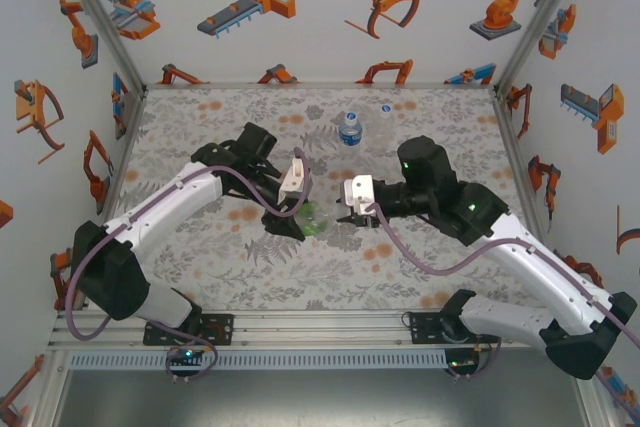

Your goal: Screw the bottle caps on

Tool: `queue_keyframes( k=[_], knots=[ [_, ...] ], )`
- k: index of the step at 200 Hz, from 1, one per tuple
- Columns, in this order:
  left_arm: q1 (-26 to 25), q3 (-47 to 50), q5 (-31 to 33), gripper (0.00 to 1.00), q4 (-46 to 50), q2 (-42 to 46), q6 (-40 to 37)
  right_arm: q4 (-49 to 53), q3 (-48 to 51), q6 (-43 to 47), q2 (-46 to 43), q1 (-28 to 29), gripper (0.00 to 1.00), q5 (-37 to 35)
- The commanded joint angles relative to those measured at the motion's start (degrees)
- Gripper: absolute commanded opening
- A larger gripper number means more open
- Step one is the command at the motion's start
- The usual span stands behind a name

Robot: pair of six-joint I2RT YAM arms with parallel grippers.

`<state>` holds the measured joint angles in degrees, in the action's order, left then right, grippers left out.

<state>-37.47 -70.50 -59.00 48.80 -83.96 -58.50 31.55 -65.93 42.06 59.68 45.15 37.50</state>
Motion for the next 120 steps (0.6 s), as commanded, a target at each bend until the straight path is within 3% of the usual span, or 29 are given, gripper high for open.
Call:
queue_keyframes(
  k=[1,29,120],
  knots=[
    [-0.1,-1.9,-2.5,0.0,1.5,-0.3,-1.6,-1.2,0.6,0.8,-1.3,0.5,0.23,0.9],
    [-0.1,-2.0,-2.5,0.0,2.0,-0.4,-2.0,-0.6,1.6,1.4,-2.9,0.5,0.12,0.8],
    [-0.3,-2.5,-2.9,0.0,3.1,-1.0,-2.8,-0.1,3.5,2.7,-6.7,0.5,0.0,1.1]
  ],
)
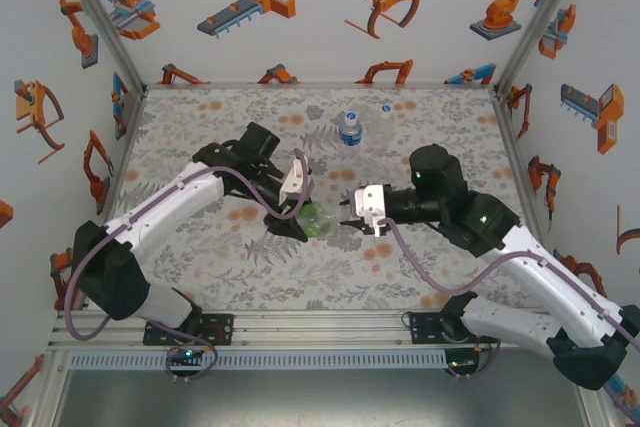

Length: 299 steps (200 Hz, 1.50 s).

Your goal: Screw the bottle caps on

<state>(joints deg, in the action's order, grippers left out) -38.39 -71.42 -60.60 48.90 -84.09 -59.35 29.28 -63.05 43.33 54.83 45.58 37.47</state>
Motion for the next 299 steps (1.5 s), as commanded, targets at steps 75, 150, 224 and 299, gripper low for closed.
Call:
queue_keyframes(
  k=[75,150,224,299],
  knots=[
    [0.2,-3.4,-2.2,0.0,6.9,-2.6,-3.8,8.5,-2.0,9.2,-0.1,0.2,0.0,3.0],
    [-0.5,-6.0,-4.8,0.0,13.9,-4.6,-9.0,15.8,-6.6,25.1,1.6,3.0,0.0,2.2],
    [-0.7,-9.5,-6.4,0.0,22.6,-7.8,-15.1,16.1,-7.4,27.6,0.5,6.4,0.0,0.1],
    [-0.6,-13.5,-7.9,0.0,33.2,-11.2,-23.3,14.9,-6.2,29.2,-0.9,8.2,0.0,-1.3]
  ],
)
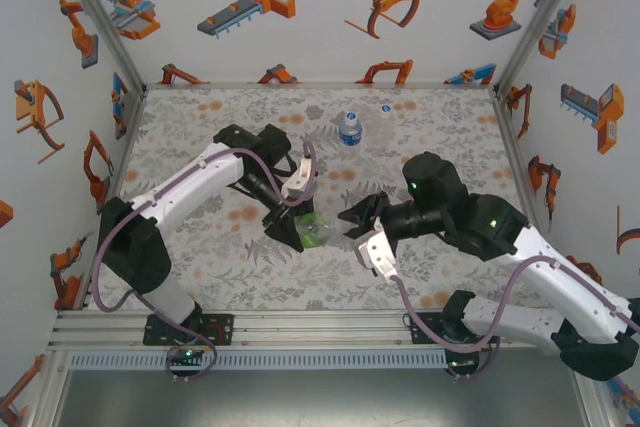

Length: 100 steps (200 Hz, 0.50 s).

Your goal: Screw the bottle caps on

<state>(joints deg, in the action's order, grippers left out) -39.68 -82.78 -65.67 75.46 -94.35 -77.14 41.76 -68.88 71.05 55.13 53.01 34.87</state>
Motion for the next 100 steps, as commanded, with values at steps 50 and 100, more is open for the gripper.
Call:
queue_keyframes(
  k=[50,100],
  knots=[
    [0.8,-4.2,-2.5,0.0,12.1,-3.6,-9.1,2.2,0.0,1.9,-2.0,0.9,0.0,3.0],
    [1.0,-4.2,-2.0,0.0,12.3,-3.8,-9.5,2.3,0.6,1.5,-3.7,1.0,0.0,4.3]
  ],
)
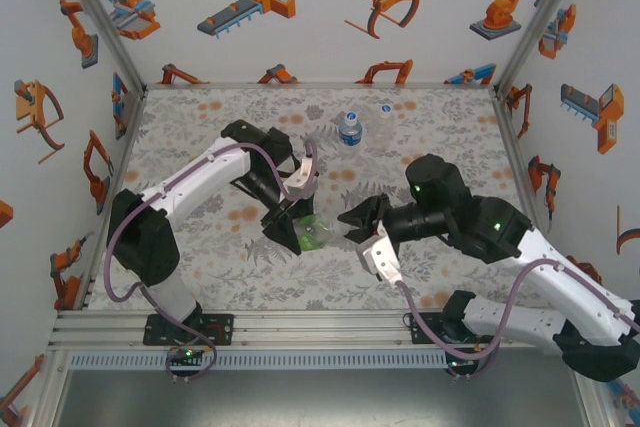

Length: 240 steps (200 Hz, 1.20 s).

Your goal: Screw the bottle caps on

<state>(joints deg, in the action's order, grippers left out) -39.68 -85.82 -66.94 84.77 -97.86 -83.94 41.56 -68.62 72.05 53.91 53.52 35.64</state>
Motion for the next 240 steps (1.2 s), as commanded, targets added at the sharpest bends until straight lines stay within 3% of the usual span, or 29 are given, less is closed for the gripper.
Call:
queue_keyframes(
  k=[1,46,104,127,153,166,189,213,240],
  knots=[
    [1.0,-1.2,-0.7,0.0,3.0,-0.2,-2.8,2.5,0.4,0.5,-2.4,0.5,0.0,3.6],
    [1.5,-1.4,-0.1,0.0,2.7,-0.2,-2.5,1.8,1.4,-1.2,-2.9,0.6,0.0,3.8],
    [1.9,-0.3,0.8,0.0,-1.1,1.0,0.4,-10.1,7.4,-14.8,-5.0,0.5,0.0,1.3],
    [2.1,1.0,2.6,0.0,-5.1,2.2,4.1,-15.4,9.4,-24.6,-6.3,0.6,0.15,-0.1],
    [2.2,3.5,5.3,0.0,-12.0,4.5,9.9,-26.2,13.0,-43.7,-8.8,0.5,0.29,-5.7],
    [2.2,5.1,7.7,0.0,-17.3,6.0,13.9,-31.5,14.8,-54.7,-9.8,0.6,0.31,-9.5],
    [2.2,9.4,13.4,0.0,-27.8,9.7,21.6,-37.2,16.2,-79.8,-9.6,0.6,0.36,-22.7],
    [2.2,13.5,20.0,0.0,-37.6,13.2,28.2,-27.8,12.4,-106.6,-6.8,0.6,0.39,-39.8],
    [2.2,15.3,26.6,0.0,-43.3,15.0,32.5,-17.0,8.5,-126.7,-2.4,0.6,0.41,-41.9]
  ],
)
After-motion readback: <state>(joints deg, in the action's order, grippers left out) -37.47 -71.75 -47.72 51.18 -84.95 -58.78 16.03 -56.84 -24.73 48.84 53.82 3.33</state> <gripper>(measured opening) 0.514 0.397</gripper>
